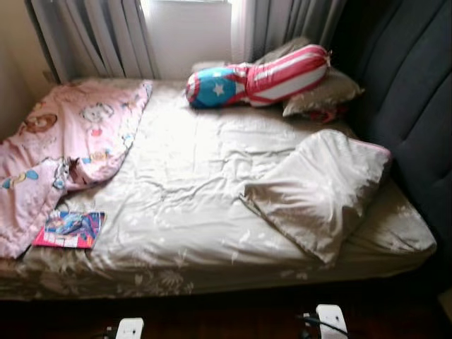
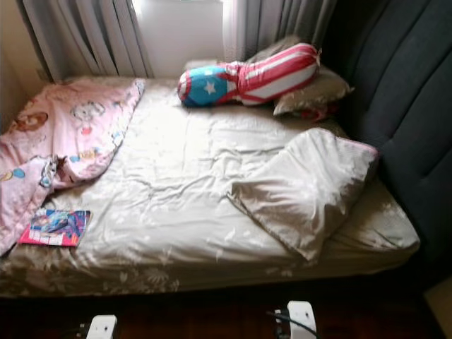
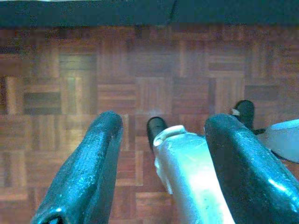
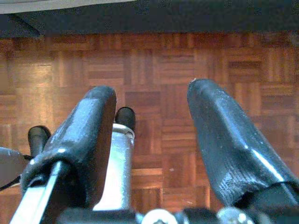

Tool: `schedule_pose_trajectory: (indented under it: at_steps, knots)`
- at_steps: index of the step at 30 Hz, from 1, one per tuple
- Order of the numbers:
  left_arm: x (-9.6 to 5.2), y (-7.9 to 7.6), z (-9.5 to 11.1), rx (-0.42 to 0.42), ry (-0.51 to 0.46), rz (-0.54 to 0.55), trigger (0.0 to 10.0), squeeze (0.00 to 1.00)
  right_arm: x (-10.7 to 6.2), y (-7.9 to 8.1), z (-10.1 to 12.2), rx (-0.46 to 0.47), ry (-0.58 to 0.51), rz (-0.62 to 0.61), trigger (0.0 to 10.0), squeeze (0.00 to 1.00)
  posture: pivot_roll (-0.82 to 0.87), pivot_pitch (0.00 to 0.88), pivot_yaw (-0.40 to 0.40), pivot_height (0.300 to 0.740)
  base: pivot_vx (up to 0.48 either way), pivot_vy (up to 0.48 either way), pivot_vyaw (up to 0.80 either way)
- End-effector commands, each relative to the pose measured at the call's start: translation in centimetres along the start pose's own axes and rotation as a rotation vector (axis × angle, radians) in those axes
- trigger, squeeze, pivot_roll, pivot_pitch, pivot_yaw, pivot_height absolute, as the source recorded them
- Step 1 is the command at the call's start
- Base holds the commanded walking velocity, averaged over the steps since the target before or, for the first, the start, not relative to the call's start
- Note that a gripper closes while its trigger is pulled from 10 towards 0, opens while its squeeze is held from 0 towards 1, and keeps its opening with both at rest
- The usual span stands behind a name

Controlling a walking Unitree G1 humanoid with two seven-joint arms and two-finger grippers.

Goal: Clean up the room

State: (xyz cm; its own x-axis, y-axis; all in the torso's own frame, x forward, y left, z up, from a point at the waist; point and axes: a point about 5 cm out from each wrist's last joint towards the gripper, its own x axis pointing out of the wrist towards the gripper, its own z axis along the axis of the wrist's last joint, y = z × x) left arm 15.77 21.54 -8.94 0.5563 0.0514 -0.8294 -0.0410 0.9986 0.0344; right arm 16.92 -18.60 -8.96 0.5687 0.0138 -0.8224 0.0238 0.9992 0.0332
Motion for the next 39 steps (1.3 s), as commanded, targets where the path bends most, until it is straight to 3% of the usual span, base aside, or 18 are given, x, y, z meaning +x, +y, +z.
schedule_pose_trajectory:
  at_steps: [1, 12, 17, 21, 39]
  knots:
    - [-0.04, -0.04, -0.29, -0.01, 0.01, 0.0, 10.0, 0.0, -0.04, -0.37, 0.09, 0.003, -0.005, -0.011, 10.0, 0.0, -0.03, 0.0, -0.017, 0.74, 0.0, 0.0, 0.0]
    - [-0.03, -0.09, -0.26, -0.003, 0.009, -0.007, 10.0, 0.0, -0.04, -0.39, -0.02, 0.005, 0.007, -0.014, 10.0, 0.0, -0.03, 0.0, -0.017, 0.74, 0.0, 0.0, 0.0]
    - [-0.04, -0.06, -0.28, 0.004, 0.011, -0.005, 10.0, 0.0, -0.04, -0.39, -0.08, -0.006, 0.015, -0.01, 10.0, 0.0, -0.03, 0.0, -0.018, 0.74, 0.0, 0.0, -0.72]
    - [-0.04, -0.04, -0.26, 0.01, 0.01, -0.004, 10.0, 0.0, -0.04, -0.38, -0.05, -0.007, 0.012, -0.01, 10.0, 0.0, -0.03, 0.0, -0.017, 0.74, 0.0, -0.256, -0.72]
    - [-0.05, -0.05, -0.29, 0.022, 0.012, -0.01, 10.0, 0.0, -0.05, -0.33, -0.03, -0.019, 0.005, -0.006, 10.0, 0.0, -0.04, 0.0, -0.015, 0.74, 0.0, -0.258, 0.0]
